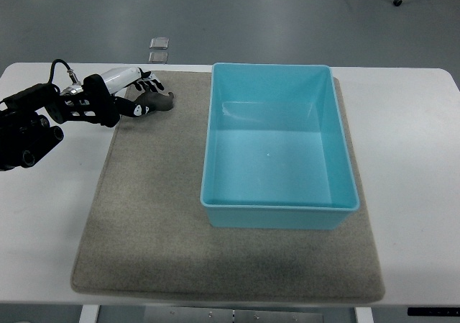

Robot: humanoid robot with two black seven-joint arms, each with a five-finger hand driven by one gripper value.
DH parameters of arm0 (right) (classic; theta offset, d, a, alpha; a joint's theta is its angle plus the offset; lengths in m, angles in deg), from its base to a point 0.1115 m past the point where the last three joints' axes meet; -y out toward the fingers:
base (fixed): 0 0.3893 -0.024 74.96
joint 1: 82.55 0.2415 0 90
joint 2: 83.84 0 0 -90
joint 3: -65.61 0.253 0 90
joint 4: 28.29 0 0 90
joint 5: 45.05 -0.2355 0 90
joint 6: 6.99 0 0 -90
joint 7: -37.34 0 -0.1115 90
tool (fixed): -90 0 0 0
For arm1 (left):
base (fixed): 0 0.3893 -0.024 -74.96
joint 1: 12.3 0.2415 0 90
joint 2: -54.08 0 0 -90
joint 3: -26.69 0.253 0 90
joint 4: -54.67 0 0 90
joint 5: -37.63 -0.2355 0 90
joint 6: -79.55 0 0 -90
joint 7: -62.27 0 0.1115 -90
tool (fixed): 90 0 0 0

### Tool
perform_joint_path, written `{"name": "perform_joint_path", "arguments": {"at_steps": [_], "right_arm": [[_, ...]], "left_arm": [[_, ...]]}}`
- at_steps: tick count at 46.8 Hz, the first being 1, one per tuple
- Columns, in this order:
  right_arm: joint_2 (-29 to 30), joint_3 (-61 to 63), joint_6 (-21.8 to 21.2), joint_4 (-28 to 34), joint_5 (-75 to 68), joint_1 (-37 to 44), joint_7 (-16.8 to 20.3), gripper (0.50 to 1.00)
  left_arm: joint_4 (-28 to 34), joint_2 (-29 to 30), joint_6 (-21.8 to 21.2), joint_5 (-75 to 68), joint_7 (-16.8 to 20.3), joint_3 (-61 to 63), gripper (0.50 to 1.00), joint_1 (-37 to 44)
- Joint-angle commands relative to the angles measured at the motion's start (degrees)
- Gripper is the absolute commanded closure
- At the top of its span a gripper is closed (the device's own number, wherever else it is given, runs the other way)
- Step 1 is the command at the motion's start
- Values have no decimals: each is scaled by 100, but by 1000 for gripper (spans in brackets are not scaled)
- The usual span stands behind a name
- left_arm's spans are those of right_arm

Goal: Place brown hippo in blue box with left hand
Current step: 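Lift the hippo with the left hand toward the blue box, then lower the held hippo into the blue box with the left hand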

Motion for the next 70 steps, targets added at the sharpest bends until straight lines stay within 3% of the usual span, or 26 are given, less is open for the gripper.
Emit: {"name": "perform_joint_path", "arguments": {"at_steps": [1, 5, 44, 70], "right_arm": [[0, 0, 1, 5, 0, 0, -2, 564], [0, 0, 1, -4, 0, 0, -2, 564], [0, 0, 1, -4, 0, 0, -2, 564], [0, 0, 1, 5, 0, 0, -2, 564]], "left_arm": [[40, -14, -10, 0, 1, 48, 941, 1], [49, -23, -10, 0, 1, 128, 1000, 1], [-109, 38, -10, 193, 9, -48, 1000, -649], [-1929, -269, -19, 229, -35, 5, 1000, -992]]}}
